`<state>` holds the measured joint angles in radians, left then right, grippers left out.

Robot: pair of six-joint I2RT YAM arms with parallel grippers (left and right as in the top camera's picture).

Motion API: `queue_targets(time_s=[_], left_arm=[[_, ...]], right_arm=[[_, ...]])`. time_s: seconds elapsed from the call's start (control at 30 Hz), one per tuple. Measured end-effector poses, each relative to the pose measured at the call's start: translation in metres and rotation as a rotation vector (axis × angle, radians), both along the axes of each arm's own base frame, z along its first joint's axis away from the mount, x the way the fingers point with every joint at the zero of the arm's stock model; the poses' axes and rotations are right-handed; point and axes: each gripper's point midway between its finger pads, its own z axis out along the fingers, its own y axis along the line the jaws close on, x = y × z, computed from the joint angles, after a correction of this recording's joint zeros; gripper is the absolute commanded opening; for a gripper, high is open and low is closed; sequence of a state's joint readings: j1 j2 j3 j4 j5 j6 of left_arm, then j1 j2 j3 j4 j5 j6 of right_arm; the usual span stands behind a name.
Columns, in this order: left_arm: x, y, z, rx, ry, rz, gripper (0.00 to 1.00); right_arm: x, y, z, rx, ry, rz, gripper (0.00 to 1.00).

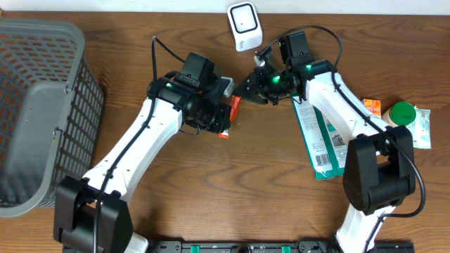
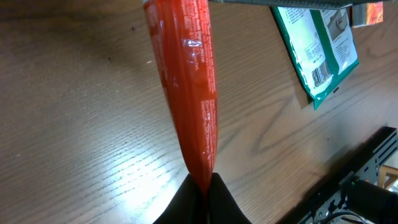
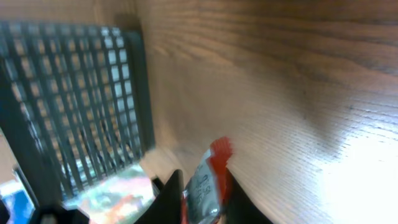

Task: Scan the item barcode
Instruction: 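Pass the red Nescafe stick from the left gripper to the right gripper, then raise the Nescafe stick under the white scanner with the right gripper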

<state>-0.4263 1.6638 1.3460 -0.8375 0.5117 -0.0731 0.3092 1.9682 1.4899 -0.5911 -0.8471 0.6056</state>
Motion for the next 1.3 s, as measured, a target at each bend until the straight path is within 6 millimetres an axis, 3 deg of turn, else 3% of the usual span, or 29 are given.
queue_targets(time_s=[0.23,0.27,0.3,0.33,0.43,0.67,0.8,0.97,1.13,1.3], left_arm=[[0.001,0.0,0.0,0.001,-0.004,0.001,0.09],[0.001,0.0,0.0,0.0,-0.006,0.0,0.21],[0.002,0.0,0.0,0.0,-0.011,-0.003,0.45],[0.002,0.0,0.0,-0.001,-0.011,-0.001,0.55],[0.003,0.0,0.0,0.001,-0.016,-0.003,0.65],[0.012,0.014,-0.001,0.023,-0.027,0.036,0.67],[0.025,0.036,0.0,0.031,-0.031,0.11,0.67],[0.04,0.071,0.018,0.019,-0.076,0.218,0.67],[0.043,0.095,0.032,0.013,-0.101,0.287,0.68],[0.041,0.112,0.029,0.026,-0.063,0.332,0.74]], right_arm=[[0.001,0.003,-0.003,-0.024,-0.012,-0.008,0.01],[0.002,0.003,-0.003,-0.027,-0.017,-0.007,0.01],[0.003,0.003,-0.003,-0.029,-0.025,-0.006,0.01],[0.004,0.002,-0.004,-0.037,-0.041,-0.005,0.01],[0.014,0.002,-0.003,-0.059,-0.145,0.017,0.01],[0.025,0.0,-0.003,-0.12,-0.409,0.163,0.01],[0.025,-0.001,-0.003,-0.147,-0.529,0.252,0.01],[0.026,-0.002,0.007,-0.175,-0.685,0.351,0.01],[0.028,-0.009,0.041,-0.232,-0.861,0.395,0.01],[0.02,-0.016,0.1,-0.289,-1.108,0.448,0.01]])
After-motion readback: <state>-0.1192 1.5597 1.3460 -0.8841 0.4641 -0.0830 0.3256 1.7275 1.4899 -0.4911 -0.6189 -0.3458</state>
